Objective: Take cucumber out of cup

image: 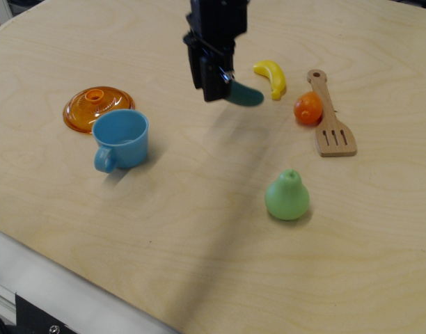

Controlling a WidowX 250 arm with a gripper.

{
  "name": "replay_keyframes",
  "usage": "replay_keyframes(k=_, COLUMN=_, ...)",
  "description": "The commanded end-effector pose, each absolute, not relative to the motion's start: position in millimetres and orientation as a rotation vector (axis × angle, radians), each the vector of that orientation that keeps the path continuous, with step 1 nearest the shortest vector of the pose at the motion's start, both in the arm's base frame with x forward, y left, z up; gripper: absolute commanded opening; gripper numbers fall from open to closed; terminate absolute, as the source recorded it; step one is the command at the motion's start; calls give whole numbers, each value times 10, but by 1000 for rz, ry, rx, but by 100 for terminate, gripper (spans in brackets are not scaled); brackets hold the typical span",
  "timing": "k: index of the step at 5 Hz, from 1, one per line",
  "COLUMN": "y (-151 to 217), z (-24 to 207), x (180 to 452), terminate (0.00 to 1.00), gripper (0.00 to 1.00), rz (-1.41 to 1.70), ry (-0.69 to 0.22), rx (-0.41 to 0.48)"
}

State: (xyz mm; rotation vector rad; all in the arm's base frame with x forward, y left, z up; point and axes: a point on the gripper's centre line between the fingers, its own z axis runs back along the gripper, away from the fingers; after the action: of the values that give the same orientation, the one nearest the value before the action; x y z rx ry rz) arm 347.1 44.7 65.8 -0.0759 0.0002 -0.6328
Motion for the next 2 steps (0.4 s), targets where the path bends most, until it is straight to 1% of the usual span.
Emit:
replay_keyframes(k=1, y=432, z=610, x=3694, terminate=0, gripper=0, rz=-635, ry=-40, rx=-30)
replay_keyframes(k=2, y=439, z=531, x=3731, terminate=0, gripper=0, rz=-631, ry=-45, rx=-27)
